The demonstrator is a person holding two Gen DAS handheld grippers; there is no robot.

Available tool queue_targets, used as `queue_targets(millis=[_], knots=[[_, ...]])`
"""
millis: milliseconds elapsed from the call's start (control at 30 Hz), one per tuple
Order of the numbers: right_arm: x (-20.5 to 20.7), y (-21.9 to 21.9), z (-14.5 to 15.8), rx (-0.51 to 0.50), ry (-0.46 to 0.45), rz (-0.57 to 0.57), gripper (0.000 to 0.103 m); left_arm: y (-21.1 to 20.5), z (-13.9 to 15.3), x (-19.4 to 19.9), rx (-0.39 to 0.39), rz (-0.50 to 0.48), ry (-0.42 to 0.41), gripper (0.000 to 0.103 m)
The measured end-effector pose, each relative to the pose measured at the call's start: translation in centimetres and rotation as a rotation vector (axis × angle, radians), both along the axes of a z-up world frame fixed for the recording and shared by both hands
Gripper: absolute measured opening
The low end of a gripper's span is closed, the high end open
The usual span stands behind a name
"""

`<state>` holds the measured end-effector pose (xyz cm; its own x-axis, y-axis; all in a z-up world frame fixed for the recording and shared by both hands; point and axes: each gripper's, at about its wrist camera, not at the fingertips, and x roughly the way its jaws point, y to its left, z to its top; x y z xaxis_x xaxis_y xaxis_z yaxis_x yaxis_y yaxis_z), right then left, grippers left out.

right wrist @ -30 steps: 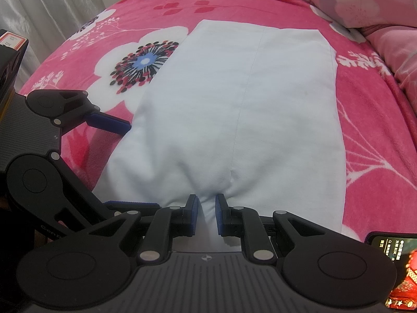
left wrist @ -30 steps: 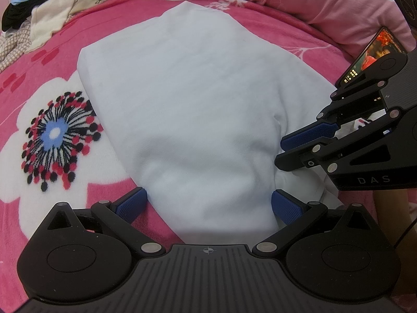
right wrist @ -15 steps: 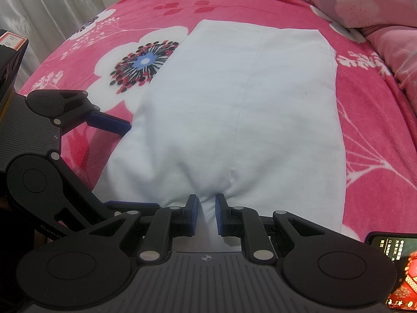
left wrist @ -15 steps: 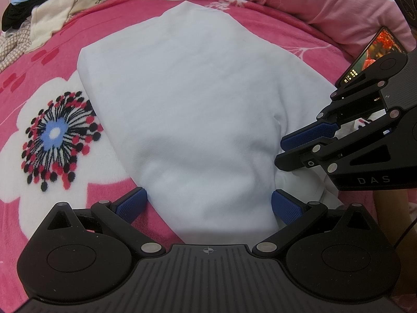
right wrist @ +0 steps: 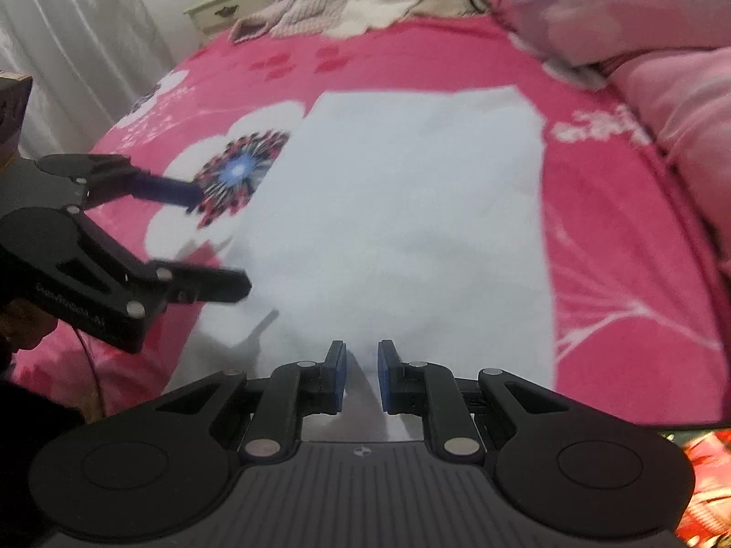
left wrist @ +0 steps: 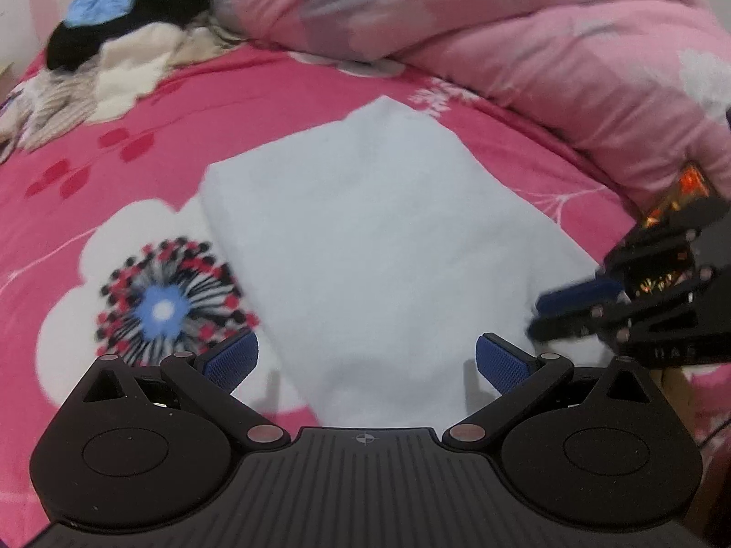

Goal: Fold clothes

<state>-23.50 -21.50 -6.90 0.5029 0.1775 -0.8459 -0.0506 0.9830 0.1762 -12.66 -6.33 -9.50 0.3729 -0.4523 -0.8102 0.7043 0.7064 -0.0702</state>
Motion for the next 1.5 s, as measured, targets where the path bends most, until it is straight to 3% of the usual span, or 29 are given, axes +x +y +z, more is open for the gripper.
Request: queue_targets(millis=[267, 467, 633, 867, 967, 1167, 1500], knots=[[0.6, -0.2, -2.4, -0.066, 0.081, -0.026, 0.016, -3.4, -3.6, 0.9, 0.095, 0.013, 0.039, 0.103], [2.4, -1.0, -0.6, -0.092, -0.002, -0.031, 0.016, -3.7, -3.6, 1.2, 0.111, 0.048, 0.061, 0.103], [3.0, -1.8, -3.2, -0.072, 0.039, -0.039, 0.016, -4.2, -3.6, 1.2, 0.137, 0.053, 0.065, 0.103], [2.8, -2.1, -3.0, -0.052, 0.038, -0.038, 0.016, -4.7, -3.6, 1.2, 0.163, 0.066, 0.069, 0.103], [3.0, -2.3, -2.2, -0.039, 0.035, -0.050, 0.016, -4.9, -3.6, 1.3, 0.173, 0.071, 0.074, 0.103], [5.3, -3.4, 0.6, -0.040, -0.056, -0.048, 0.016, -5.0, -3.6, 1.4, 0.186, 0.080, 0.078, 0.103], [8.2, -4.0, -2.7, -0.027, -0.012, -0.038, 0.015, -5.1, -3.6, 1.4, 0.188, 0.085, 0.078, 0.103]])
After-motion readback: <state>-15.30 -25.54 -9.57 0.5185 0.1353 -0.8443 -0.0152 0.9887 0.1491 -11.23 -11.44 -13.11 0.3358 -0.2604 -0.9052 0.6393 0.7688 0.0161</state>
